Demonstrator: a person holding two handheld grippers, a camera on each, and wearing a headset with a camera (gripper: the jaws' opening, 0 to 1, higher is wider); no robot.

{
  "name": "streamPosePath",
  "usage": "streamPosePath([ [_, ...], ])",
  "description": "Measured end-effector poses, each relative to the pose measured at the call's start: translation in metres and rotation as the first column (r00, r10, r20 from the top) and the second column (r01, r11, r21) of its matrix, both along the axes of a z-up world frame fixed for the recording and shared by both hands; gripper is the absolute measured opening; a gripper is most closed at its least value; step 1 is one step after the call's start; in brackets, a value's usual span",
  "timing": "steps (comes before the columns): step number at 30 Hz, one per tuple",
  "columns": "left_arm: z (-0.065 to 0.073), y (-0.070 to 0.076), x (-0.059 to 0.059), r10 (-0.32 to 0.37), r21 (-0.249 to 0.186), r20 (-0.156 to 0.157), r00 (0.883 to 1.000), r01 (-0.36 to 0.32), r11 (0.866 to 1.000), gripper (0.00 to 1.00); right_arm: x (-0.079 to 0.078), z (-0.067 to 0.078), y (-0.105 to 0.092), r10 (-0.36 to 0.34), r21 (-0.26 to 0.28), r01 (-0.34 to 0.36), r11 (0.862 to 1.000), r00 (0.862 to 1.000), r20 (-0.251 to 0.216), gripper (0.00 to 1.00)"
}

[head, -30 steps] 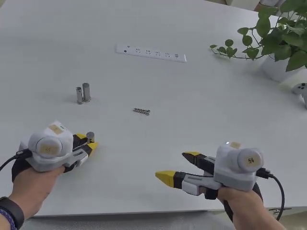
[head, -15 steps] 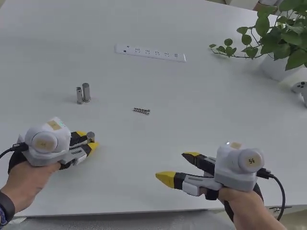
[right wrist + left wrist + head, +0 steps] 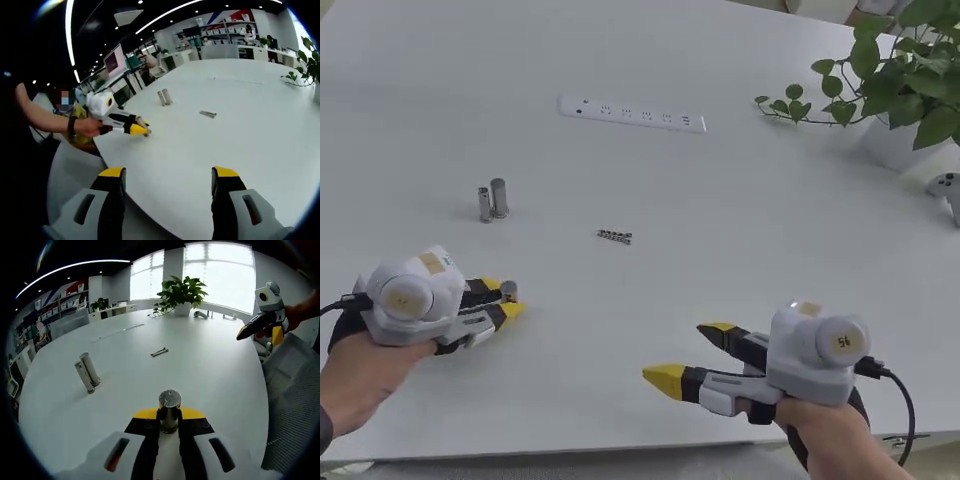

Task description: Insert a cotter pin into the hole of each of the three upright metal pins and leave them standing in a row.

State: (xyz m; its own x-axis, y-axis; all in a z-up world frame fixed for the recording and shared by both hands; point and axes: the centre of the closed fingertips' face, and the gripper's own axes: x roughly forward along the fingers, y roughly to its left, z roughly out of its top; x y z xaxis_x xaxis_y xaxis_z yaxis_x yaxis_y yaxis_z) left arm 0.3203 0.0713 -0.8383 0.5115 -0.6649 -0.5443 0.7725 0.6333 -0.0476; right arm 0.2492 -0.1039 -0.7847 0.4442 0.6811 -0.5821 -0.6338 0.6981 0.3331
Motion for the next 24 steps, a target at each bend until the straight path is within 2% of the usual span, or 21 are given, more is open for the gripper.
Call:
streamPosePath([
  [5, 0.000, 0.000, 0.000, 0.007, 0.002, 0.003, 1.000, -0.007, 1.000, 0.12, 0.002, 0.000, -0.001, -0.004, 0.001, 0.004, 1.000, 1.000, 0.002, 0.71],
  [12, 0.000, 0.000, 0.003, 0.091, 0.010, 0.015, 0.996, -0.091, 0.996, 0.11, 0.003, 0.002, -0.001, -0.005, 0.002, 0.005, 1.000, 1.000, 0.005, 0.71],
  [17, 0.000, 0.003, 0.008, 0.186, 0.019, 0.024, 0.982, -0.186, 0.982, 0.11, 0.004, 0.002, 0.000, 0.001, 0.001, -0.001, 1.000, 1.000, 0.009, 0.72],
  [22, -0.001, 0.006, 0.011, 0.243, 0.026, 0.034, 0.969, -0.244, 0.969, 0.11, 0.003, 0.002, 0.001, 0.004, 0.001, -0.004, 1.000, 1.000, 0.009, 0.72],
  [24, -0.001, 0.008, 0.013, 0.277, 0.032, 0.038, 0.960, -0.278, 0.960, 0.11, 0.002, 0.001, 0.001, 0.004, 0.001, -0.004, 1.000, 1.000, 0.008, 0.72],
])
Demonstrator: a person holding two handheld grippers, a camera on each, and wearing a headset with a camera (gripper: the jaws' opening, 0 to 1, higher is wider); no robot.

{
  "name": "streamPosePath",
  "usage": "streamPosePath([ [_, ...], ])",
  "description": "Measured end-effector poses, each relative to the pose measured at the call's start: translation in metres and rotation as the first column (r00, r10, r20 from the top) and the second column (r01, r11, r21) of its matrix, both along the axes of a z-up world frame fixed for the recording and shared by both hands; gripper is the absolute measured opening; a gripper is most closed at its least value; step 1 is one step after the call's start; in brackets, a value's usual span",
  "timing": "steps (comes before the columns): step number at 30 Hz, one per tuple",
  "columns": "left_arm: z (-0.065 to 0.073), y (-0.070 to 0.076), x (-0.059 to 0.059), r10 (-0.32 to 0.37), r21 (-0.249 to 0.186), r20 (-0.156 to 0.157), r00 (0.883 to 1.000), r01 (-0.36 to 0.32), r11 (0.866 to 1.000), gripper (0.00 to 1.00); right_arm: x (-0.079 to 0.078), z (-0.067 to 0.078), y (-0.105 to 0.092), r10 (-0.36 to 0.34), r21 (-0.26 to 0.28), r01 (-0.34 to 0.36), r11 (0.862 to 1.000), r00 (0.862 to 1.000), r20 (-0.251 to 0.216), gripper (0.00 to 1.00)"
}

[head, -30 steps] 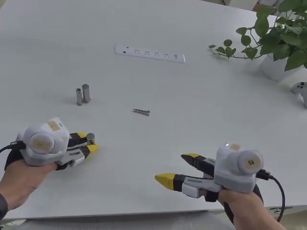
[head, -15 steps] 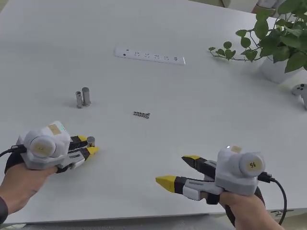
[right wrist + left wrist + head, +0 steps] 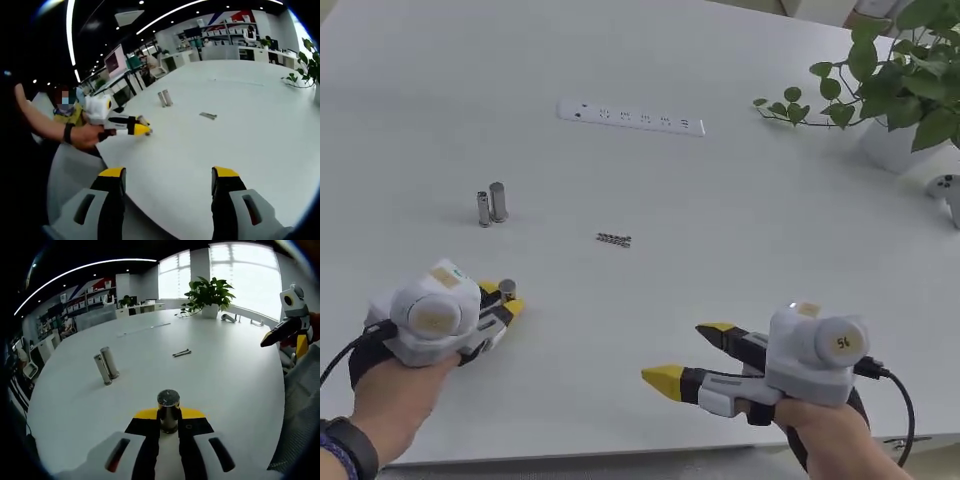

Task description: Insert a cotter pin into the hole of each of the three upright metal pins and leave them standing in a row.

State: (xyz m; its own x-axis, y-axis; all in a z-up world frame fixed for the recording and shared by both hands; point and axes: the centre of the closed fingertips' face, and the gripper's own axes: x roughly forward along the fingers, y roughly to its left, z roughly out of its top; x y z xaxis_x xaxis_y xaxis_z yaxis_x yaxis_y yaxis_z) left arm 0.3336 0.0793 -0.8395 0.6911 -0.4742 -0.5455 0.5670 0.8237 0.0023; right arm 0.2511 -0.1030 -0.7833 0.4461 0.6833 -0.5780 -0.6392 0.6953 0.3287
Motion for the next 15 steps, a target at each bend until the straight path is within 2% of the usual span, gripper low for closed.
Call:
streamPosePath([
  [9, -0.0020, 0.0043, 0.0070, 0.093, 0.011, 0.009, 0.996, -0.093, 0.996, 0.12, -0.0006, 0.0007, -0.0017, -0.005, 0.000, 0.005, 1.000, 1.000, 0.002, 0.72],
  [15, -0.0041, 0.0064, 0.0095, 0.135, -0.004, -0.001, 0.991, -0.135, 0.991, 0.12, -0.0002, 0.0011, -0.0031, -0.006, 0.000, 0.006, 1.000, 1.000, 0.003, 0.72],
])
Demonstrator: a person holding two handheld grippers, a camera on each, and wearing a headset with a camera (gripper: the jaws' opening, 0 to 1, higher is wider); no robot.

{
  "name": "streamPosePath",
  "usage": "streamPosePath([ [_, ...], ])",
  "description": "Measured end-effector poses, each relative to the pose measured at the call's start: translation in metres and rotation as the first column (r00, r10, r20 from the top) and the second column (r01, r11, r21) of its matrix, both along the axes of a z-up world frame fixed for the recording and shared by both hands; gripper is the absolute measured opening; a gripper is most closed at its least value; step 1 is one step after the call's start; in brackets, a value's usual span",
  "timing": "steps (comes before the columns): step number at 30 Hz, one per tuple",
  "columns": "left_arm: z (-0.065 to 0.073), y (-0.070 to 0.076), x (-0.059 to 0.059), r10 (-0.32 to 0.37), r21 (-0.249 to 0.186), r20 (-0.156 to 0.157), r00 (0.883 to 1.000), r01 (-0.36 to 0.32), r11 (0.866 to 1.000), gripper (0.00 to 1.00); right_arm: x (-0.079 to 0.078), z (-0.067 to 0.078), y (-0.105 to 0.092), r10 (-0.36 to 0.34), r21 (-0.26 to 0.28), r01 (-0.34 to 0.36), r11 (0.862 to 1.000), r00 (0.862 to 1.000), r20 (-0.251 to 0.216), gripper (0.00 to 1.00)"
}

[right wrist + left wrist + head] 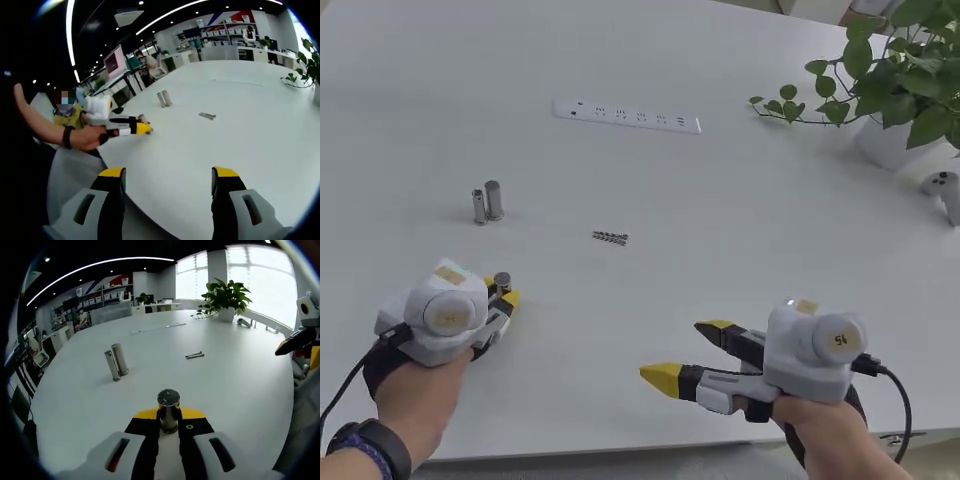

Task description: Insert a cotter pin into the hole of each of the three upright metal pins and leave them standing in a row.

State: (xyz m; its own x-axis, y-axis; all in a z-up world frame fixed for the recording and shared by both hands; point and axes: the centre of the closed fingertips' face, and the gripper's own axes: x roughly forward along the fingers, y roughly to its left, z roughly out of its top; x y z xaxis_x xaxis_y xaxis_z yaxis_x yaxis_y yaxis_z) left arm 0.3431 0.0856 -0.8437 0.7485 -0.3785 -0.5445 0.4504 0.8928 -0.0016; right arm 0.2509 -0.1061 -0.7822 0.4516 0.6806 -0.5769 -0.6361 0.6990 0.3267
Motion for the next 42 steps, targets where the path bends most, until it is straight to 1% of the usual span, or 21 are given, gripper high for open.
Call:
streamPosePath([
  [4, -0.001, 0.000, -0.001, -0.001, -0.012, -0.008, 1.000, 0.001, 1.000, 0.12, 0.000, 0.001, 0.000, 0.000, 0.000, 0.000, 1.000, 1.000, 0.002, 0.72],
  [7, 0.000, 0.000, 0.001, -0.011, -0.025, -0.006, 1.000, 0.011, 1.000, 0.15, 0.000, 0.001, 0.000, -0.001, 0.002, 0.001, 1.000, 1.000, 0.003, 0.72],
  [12, 0.001, 0.001, 0.002, -0.072, -0.036, -0.004, 0.997, 0.072, 0.997, 0.18, 0.000, 0.001, 0.000, -0.001, 0.001, 0.001, 1.000, 1.000, 0.002, 0.72],
  [13, 0.001, 0.000, 0.001, -0.100, -0.045, -0.008, 0.995, 0.100, 0.994, 0.18, 0.000, 0.001, 0.000, -0.002, 0.003, 0.002, 1.000, 1.000, 0.002, 0.72],
  [14, 0.001, 0.001, 0.002, -0.108, -0.037, -0.005, 0.994, 0.108, 0.993, 0.18, 0.000, 0.001, 0.000, -0.002, 0.005, 0.002, 1.000, 1.000, 0.002, 0.72],
  [15, 0.001, -0.002, 0.001, -0.137, -0.052, -0.007, 0.991, 0.136, 0.989, 0.18, 0.000, 0.001, 0.000, -0.001, 0.005, 0.001, 1.000, 1.000, 0.002, 0.72],
  [16, 0.001, -0.002, 0.000, -0.147, -0.064, -0.012, 0.989, 0.146, 0.987, 0.18, 0.000, 0.000, 0.000, 0.001, 0.004, -0.001, 1.000, 1.000, 0.002, 0.72],
  [17, 0.002, -0.002, 0.001, -0.167, -0.054, -0.006, 0.986, 0.166, 0.985, 0.18, 0.000, 0.000, 0.001, 0.001, 0.005, -0.001, 1.000, 1.000, 0.001, 0.72],
  [19, 0.002, -0.003, 0.000, -0.208, -0.053, -0.009, 0.978, 0.207, 0.977, 0.18, -0.001, 0.000, 0.002, 0.003, 0.006, -0.003, 1.000, 1.000, 0.000, 0.72],
  [21, 0.002, -0.002, 0.001, -0.224, -0.046, -0.005, 0.975, 0.224, 0.974, 0.18, -0.002, -0.001, 0.003, 0.007, 0.006, -0.007, 1.000, 1.000, -0.002, 0.72],
  [23, 0.003, -0.003, 0.000, -0.246, -0.056, -0.011, 0.969, 0.245, 0.968, 0.18, -0.002, -0.001, 0.003, 0.007, 0.005, -0.007, 1.000, 1.000, -0.002, 0.72],
  [24, 0.003, -0.004, -0.001, -0.252, -0.051, -0.008, 0.968, 0.252, 0.966, 0.18, -0.002, -0.001, 0.003, 0.007, 0.006, -0.007, 1.000, 1.000, -0.002, 0.72],
  [25, 0.003, -0.005, -0.002, -0.272, -0.053, -0.008, 0.962, 0.271, 0.961, 0.18, -0.002, 0.000, 0.003, 0.007, 0.007, -0.007, 1.000, 1.000, -0.002, 0.72],
  [26, 0.003, -0.006, -0.002, -0.280, -0.062, -0.010, 0.960, 0.278, 0.958, 0.17, -0.002, 0.000, 0.003, 0.007, 0.007, -0.007, 1.000, 1.000, -0.002, 0.72],
  [29, 0.005, -0.009, -0.005, -0.308, -0.053, -0.011, 0.951, 0.307, 0.950, 0.14, -0.002, 0.000, 0.003, 0.009, 0.006, -0.009, 1.000, 1.000, -0.003, 0.72],
  [31, 0.006, -0.009, -0.006, -0.309, -0.040, -0.007, 0.951, 0.308, 0.951, 0.12, -0.002, 0.000, 0.003, 0.010, 0.005, -0.010, 1.000, 1.000, -0.003, 0.72],
  [33, 0.008, -0.009, -0.007, -0.309, -0.046, -0.009, 0.951, 0.308, 0.950, 0.12, -0.002, 0.000, 0.004, 0.010, 0.006, -0.010, 1.000, 1.000, -0.004, 0.72],
  [34, 0.009, -0.010, -0.008, -0.312, -0.038, -0.007, 0.950, 0.312, 0.949, 0.12, -0.002, 0.000, 0.004, 0.011, 0.006, -0.011, 1.000, 1.000, -0.003, 0.72],
  [37, 0.010, -0.010, -0.008, -0.309, -0.036, -0.006, 0.951, 0.308, 0.951, 0.12, -0.002, -0.001, 0.004, 0.011, 0.006, -0.011, 1.000, 1.000, -0.004, 0.72],
  [40, 0.011, -0.011, -0.009, -0.297, -0.032, -0.004, 0.955, 0.296, 0.955, 0.12, -0.001, -0.001, 0.004, 0.012, 0.006, -0.012, 1.000, 1.000, -0.003, 0.72],
  [42, 0.011, -0.011, -0.009, -0.280, -0.020, -0.001, 0.960, 0.280, 0.960, 0.11, -0.001, 0.000, 0.004, 0.012, 0.007, -0.012, 1.000, 1.000, -0.003, 0.72],
])
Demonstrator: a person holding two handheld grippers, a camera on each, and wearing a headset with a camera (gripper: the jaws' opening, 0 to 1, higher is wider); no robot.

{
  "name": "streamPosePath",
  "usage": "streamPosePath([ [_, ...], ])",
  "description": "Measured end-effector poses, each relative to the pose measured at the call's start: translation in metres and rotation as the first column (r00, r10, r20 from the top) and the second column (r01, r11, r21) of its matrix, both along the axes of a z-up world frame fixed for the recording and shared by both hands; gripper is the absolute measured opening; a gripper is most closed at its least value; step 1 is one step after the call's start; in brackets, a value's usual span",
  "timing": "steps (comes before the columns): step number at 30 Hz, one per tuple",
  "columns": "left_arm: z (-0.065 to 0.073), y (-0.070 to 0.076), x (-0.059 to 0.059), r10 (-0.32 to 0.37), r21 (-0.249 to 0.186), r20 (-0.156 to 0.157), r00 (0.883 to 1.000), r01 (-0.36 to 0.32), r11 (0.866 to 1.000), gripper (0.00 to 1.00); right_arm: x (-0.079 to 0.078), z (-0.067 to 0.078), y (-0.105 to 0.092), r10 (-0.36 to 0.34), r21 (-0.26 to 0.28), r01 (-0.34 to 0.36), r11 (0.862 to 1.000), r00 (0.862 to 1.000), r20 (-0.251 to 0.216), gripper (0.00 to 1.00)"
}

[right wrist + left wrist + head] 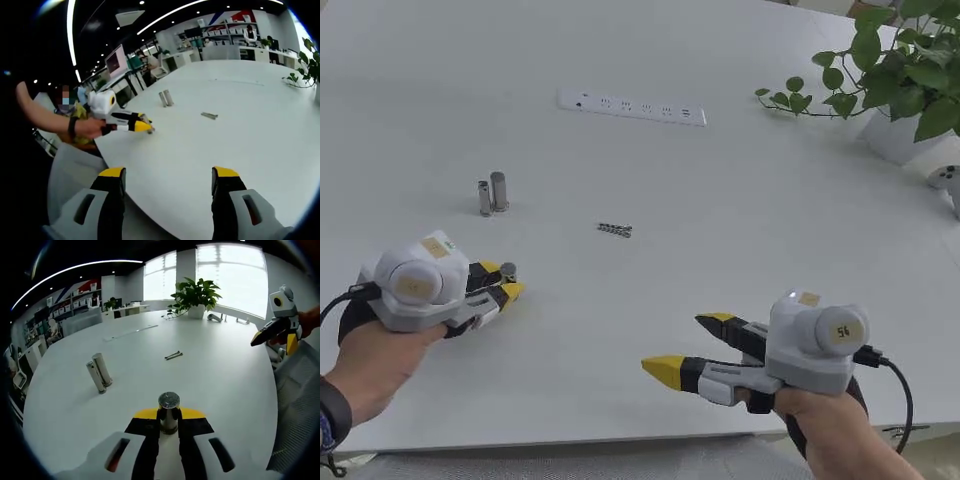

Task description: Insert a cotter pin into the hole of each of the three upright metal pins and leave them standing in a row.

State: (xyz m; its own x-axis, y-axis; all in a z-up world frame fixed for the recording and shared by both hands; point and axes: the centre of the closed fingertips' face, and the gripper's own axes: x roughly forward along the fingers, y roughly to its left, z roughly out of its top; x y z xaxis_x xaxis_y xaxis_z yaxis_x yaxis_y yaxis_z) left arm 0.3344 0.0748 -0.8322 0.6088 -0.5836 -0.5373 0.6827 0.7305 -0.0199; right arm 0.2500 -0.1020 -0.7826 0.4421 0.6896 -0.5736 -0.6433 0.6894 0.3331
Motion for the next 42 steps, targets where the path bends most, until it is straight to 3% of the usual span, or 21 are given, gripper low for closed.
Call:
streamPosePath([
  [9, 0.000, 0.003, 0.005, 0.129, 0.011, 0.008, 0.992, -0.129, 0.992, 0.11, -0.001, -0.001, -0.001, -0.002, -0.002, 0.002, 1.000, 1.000, -0.001, 0.72],
  [21, -0.004, 0.010, 0.014, 0.265, 0.042, 0.024, 0.964, -0.266, 0.963, 0.12, 0.000, 0.001, -0.001, -0.007, 0.000, 0.007, 1.000, 1.000, 0.002, 0.72],
  [42, -0.011, 0.013, 0.024, 0.370, 0.056, 0.028, 0.929, -0.371, 0.927, 0.12, -0.003, 0.000, -0.006, -0.013, -0.004, 0.013, 1.000, 1.000, -0.001, 0.72],
])
